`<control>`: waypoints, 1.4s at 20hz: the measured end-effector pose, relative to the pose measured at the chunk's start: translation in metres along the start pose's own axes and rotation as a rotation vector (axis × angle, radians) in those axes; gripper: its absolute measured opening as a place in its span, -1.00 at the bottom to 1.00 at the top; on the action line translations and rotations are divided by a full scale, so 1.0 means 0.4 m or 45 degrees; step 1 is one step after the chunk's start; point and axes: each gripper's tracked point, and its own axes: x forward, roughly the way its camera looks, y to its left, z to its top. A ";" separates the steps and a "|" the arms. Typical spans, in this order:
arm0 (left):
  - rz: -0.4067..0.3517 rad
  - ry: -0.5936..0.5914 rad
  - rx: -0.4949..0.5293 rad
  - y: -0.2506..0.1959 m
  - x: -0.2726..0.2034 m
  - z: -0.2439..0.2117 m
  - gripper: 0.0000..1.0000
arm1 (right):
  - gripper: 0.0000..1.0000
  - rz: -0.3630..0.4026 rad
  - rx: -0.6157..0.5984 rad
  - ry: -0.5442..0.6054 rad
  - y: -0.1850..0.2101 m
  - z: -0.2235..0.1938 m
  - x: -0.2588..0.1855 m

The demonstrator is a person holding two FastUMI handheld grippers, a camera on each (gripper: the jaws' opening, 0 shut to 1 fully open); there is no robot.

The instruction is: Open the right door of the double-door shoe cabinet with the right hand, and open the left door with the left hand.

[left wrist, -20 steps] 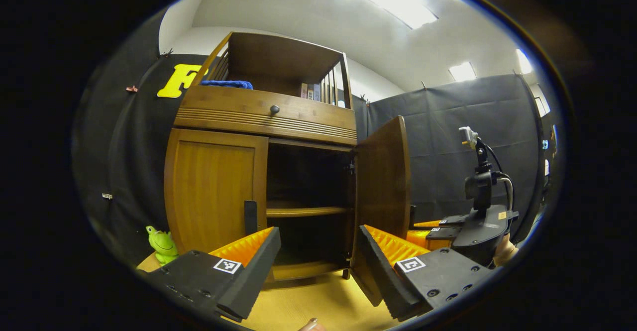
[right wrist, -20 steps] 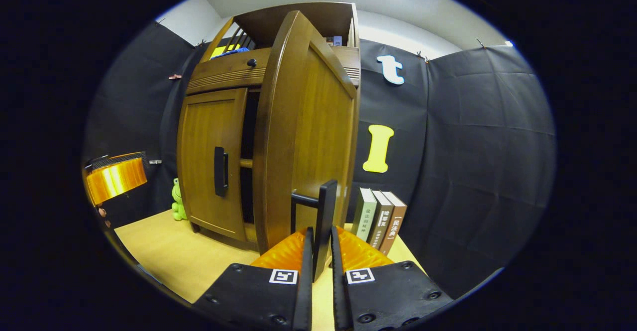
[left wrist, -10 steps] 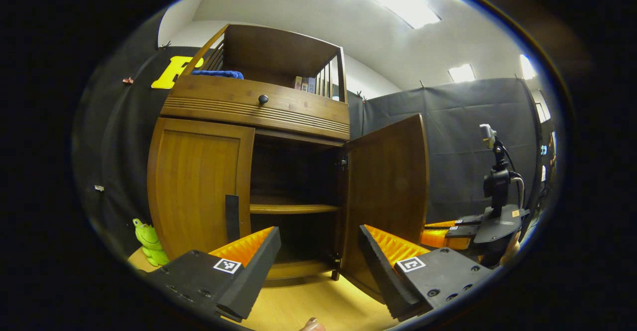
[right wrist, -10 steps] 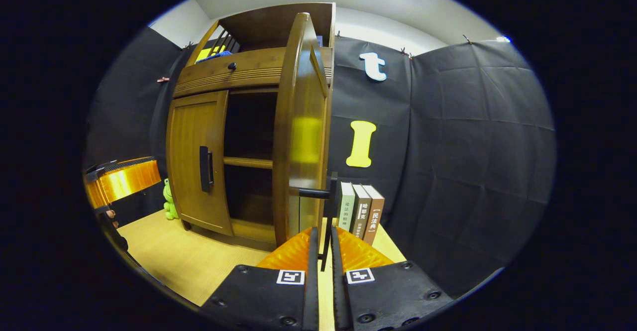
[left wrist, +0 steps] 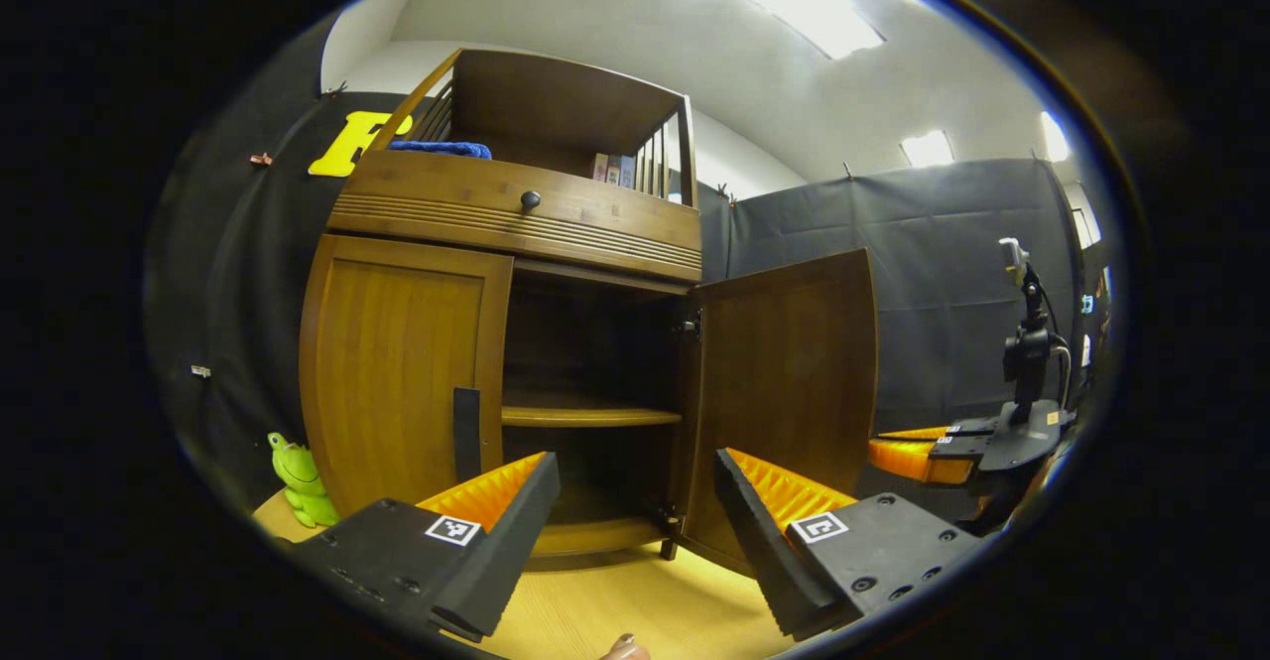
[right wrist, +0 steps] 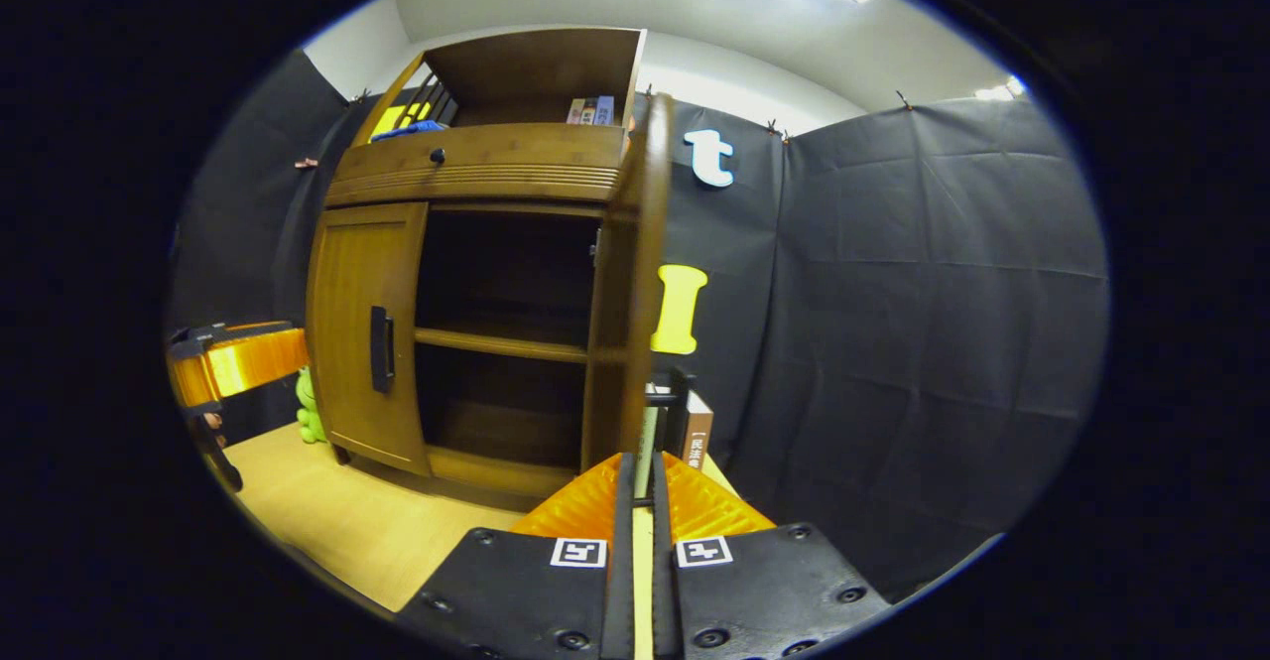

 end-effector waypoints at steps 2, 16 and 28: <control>0.004 -0.005 0.005 0.004 -0.007 0.003 0.94 | -0.73 0.040 -0.010 -0.034 0.037 0.021 -0.021; 0.196 0.013 0.095 0.204 0.119 -0.019 0.94 | 0.92 0.374 0.068 -0.188 0.273 0.169 -0.055; 0.432 0.077 0.113 0.460 0.366 -0.154 0.89 | 0.92 0.421 0.064 -0.237 0.287 0.172 0.013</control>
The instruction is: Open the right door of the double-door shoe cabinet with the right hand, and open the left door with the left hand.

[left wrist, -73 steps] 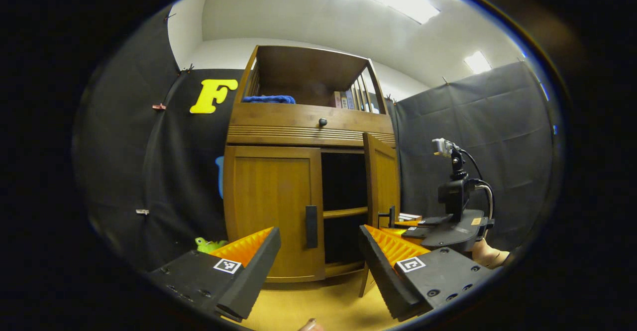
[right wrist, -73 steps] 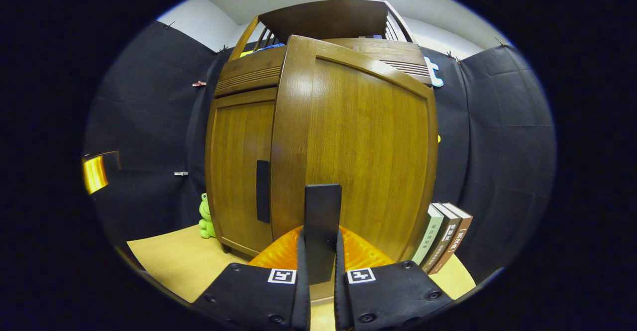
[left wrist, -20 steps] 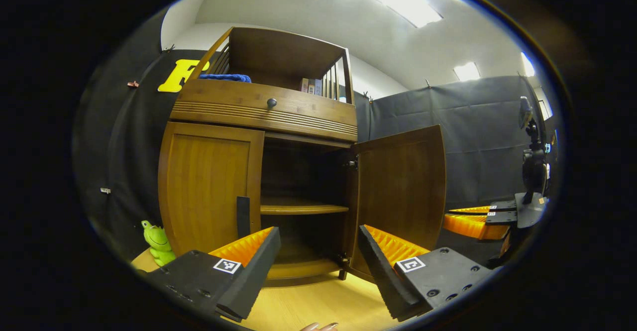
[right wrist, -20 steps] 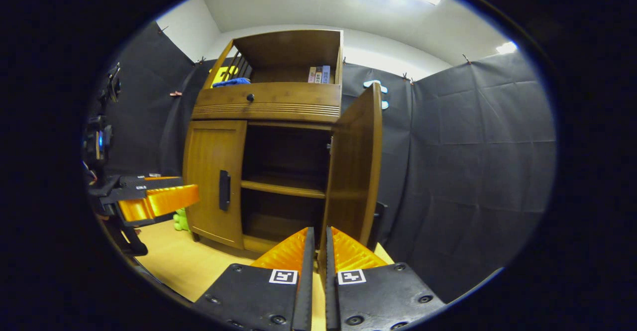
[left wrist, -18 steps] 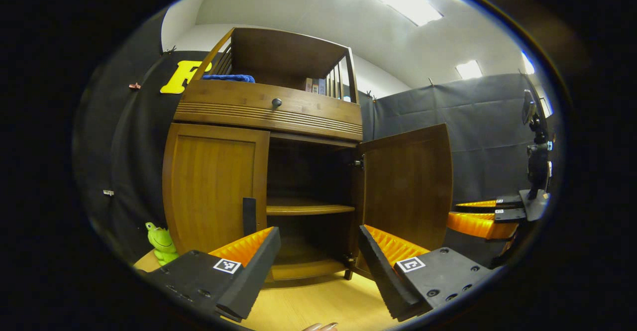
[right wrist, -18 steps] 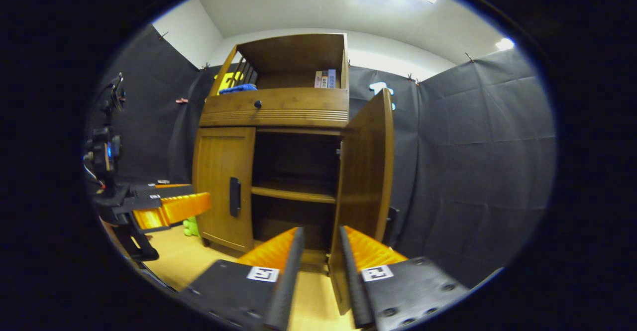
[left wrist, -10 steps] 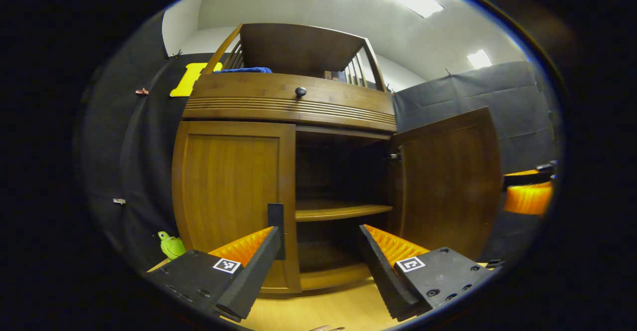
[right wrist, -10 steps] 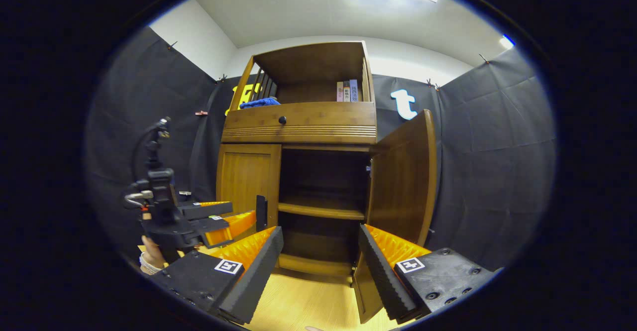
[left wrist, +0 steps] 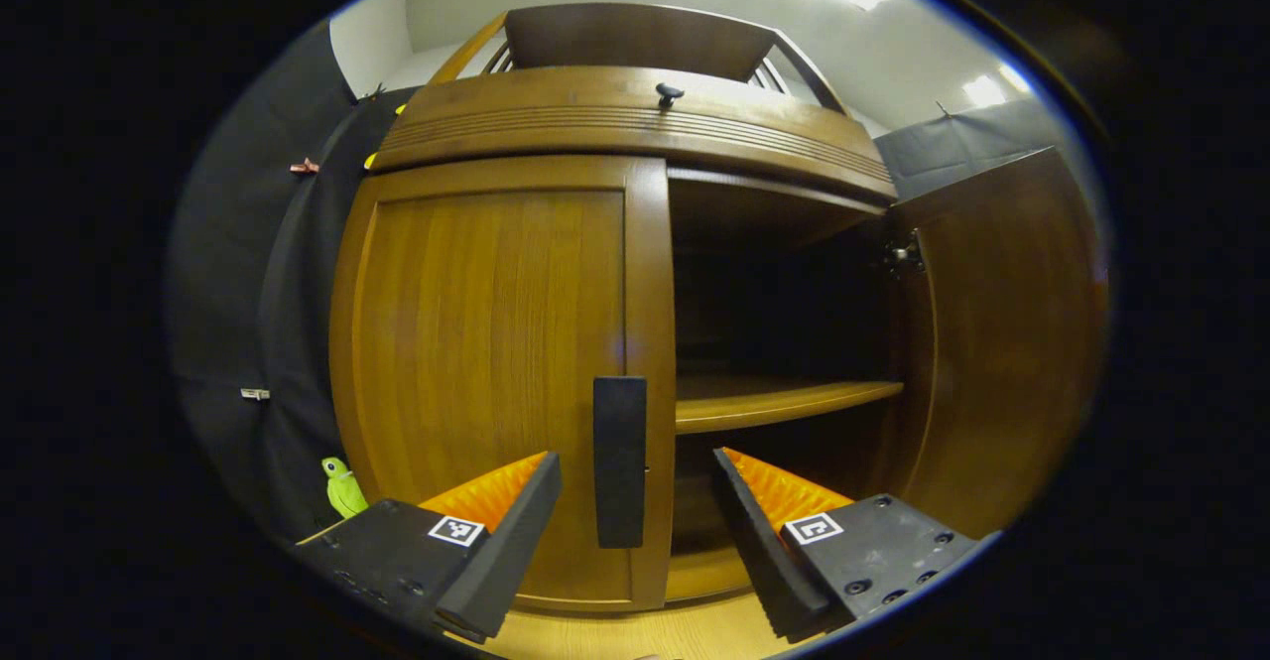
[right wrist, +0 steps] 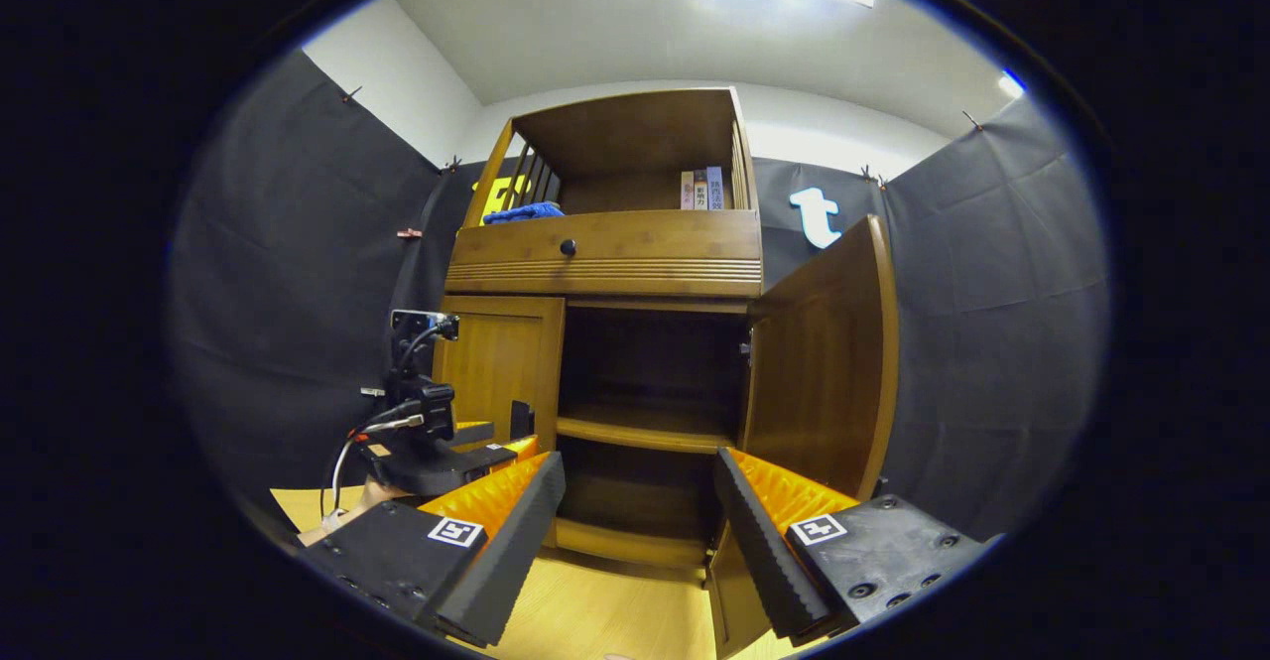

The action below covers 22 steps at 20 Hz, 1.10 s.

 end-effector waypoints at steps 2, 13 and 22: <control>0.010 -0.002 -0.005 0.009 0.034 -0.012 0.79 | 0.92 -0.003 -0.005 0.019 -0.010 -0.021 0.015; 0.007 -0.002 -0.006 0.014 0.078 -0.036 -0.33 | 0.92 0.009 0.003 0.075 -0.020 -0.065 0.047; -0.065 0.039 -0.028 0.018 -0.016 -0.029 -0.39 | 0.92 -0.018 -0.002 0.081 0.001 -0.050 0.000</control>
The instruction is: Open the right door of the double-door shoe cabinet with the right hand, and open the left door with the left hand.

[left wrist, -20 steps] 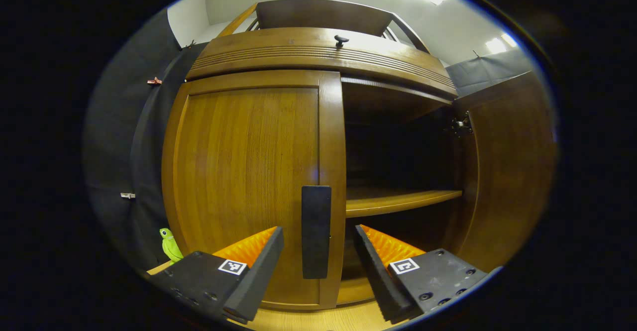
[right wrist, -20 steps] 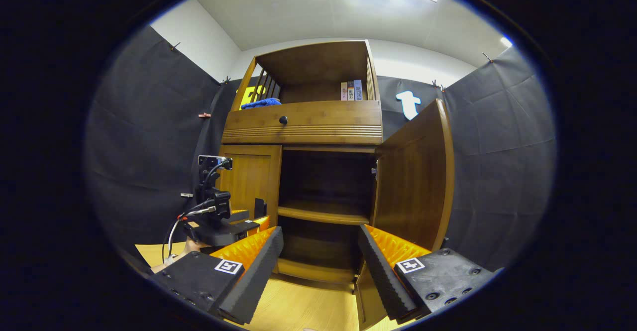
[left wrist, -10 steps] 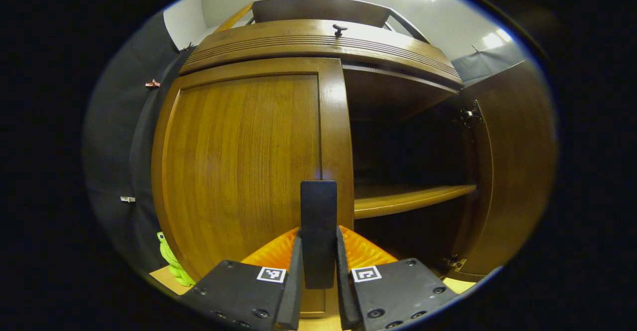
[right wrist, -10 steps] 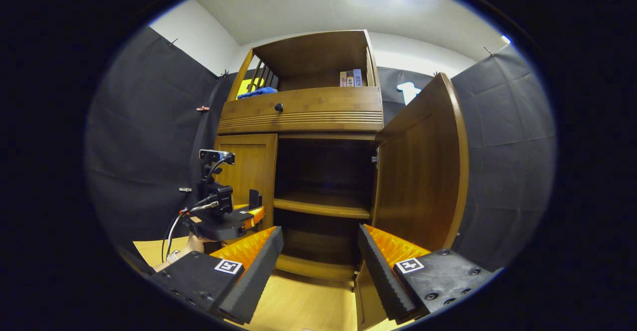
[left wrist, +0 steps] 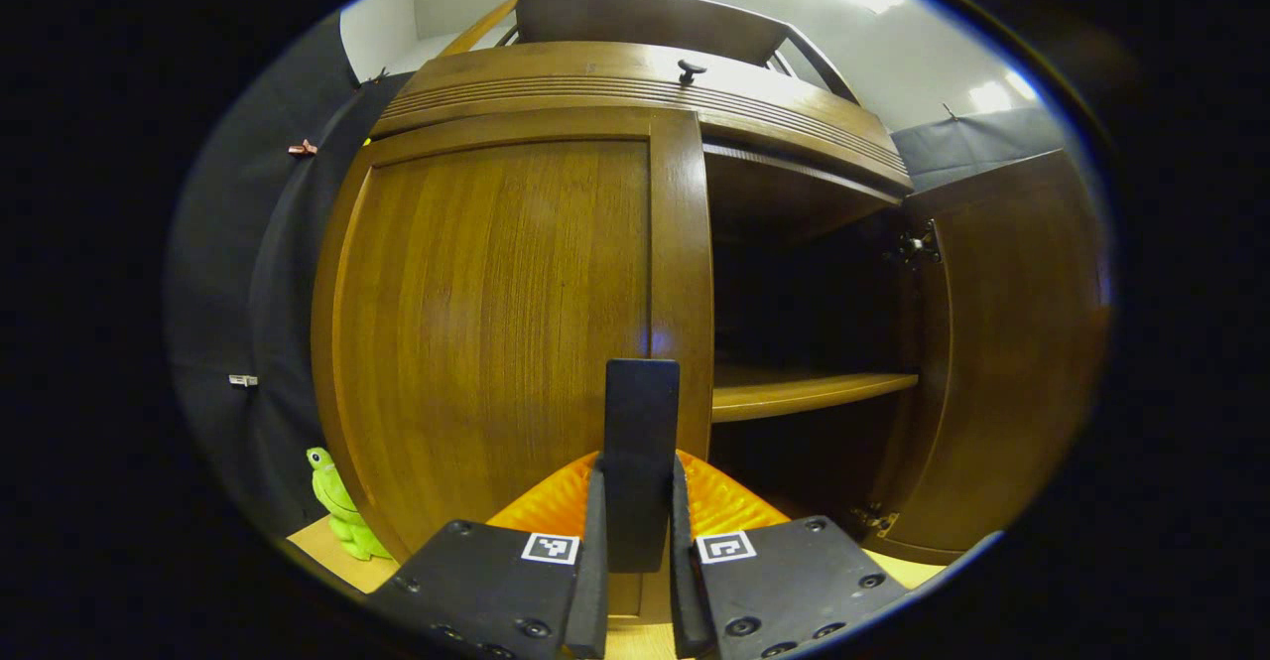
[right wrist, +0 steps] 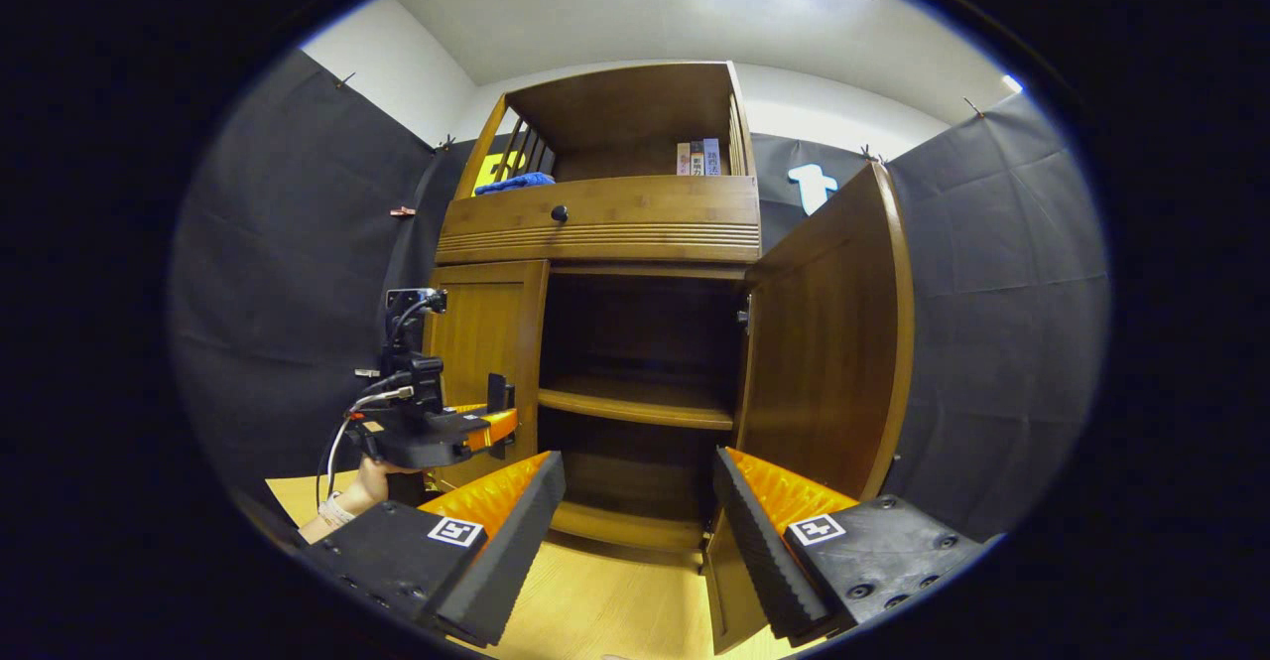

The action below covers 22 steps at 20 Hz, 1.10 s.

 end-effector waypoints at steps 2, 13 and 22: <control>-0.011 0.006 0.008 0.004 -0.034 0.005 -0.39 | 0.92 0.008 0.005 -0.005 0.017 0.005 -0.007; -0.051 0.046 0.011 0.056 -0.223 0.013 -0.42 | 0.92 0.125 0.043 -0.013 0.130 0.008 -0.016; 0.008 0.074 0.024 0.158 -0.371 0.022 -0.43 | 0.96 0.253 0.039 -0.017 0.257 0.009 -0.013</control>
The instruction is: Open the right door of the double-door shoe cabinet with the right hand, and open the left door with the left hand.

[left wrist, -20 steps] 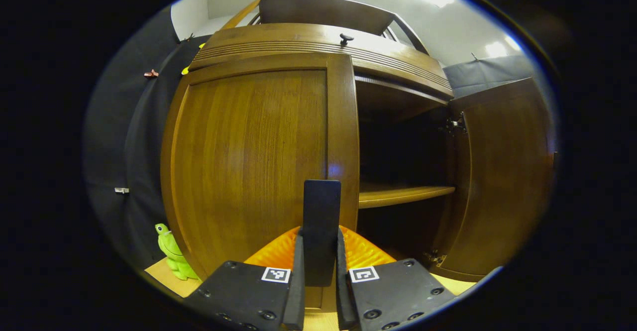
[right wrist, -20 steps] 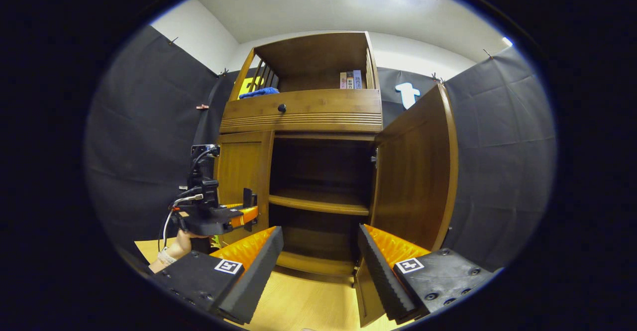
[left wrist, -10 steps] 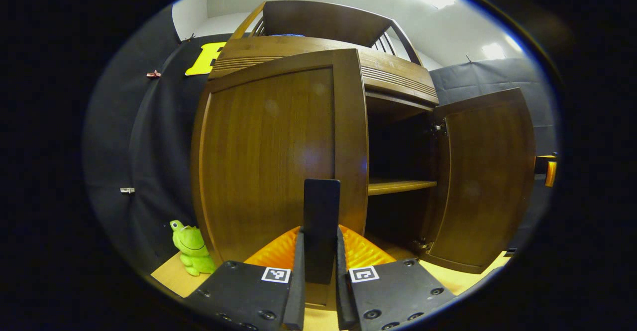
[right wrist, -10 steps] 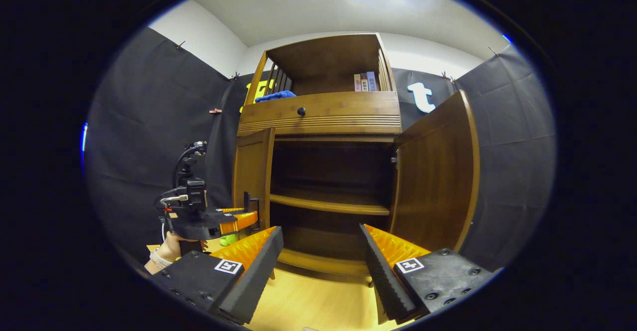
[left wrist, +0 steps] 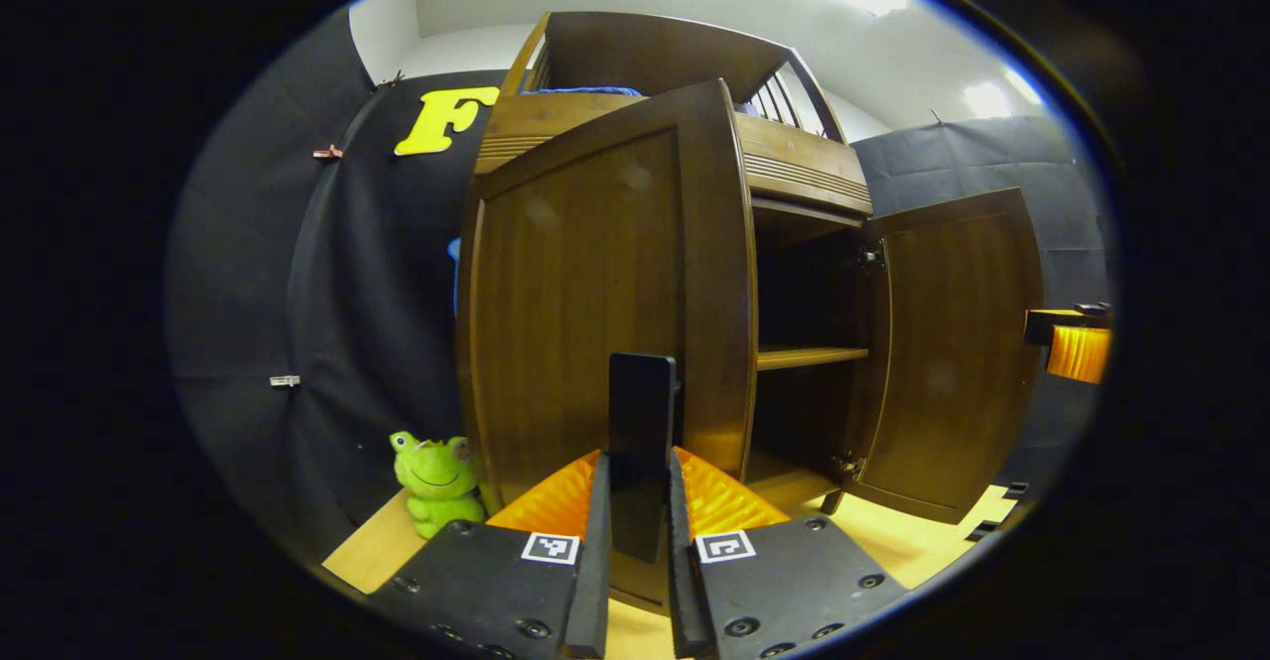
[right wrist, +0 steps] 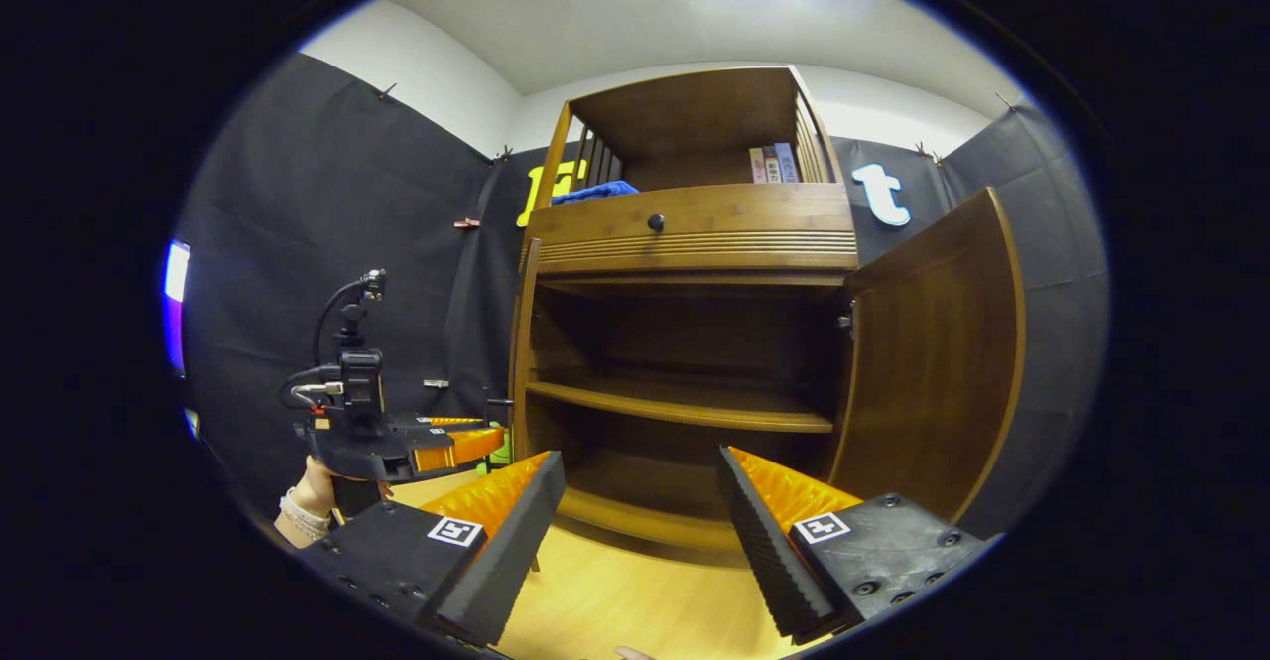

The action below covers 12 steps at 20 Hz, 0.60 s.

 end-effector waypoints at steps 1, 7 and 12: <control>0.008 0.003 0.001 0.012 -0.011 -0.004 -0.43 | 0.96 0.011 -0.001 -0.005 0.011 0.003 0.003; 0.071 0.003 0.018 0.078 -0.068 -0.001 -0.50 | 0.99 0.058 0.008 -0.024 0.060 0.012 0.011; 0.121 0.011 0.019 0.126 -0.104 0.002 -0.64 | 0.94 0.109 0.019 -0.032 0.108 0.014 0.019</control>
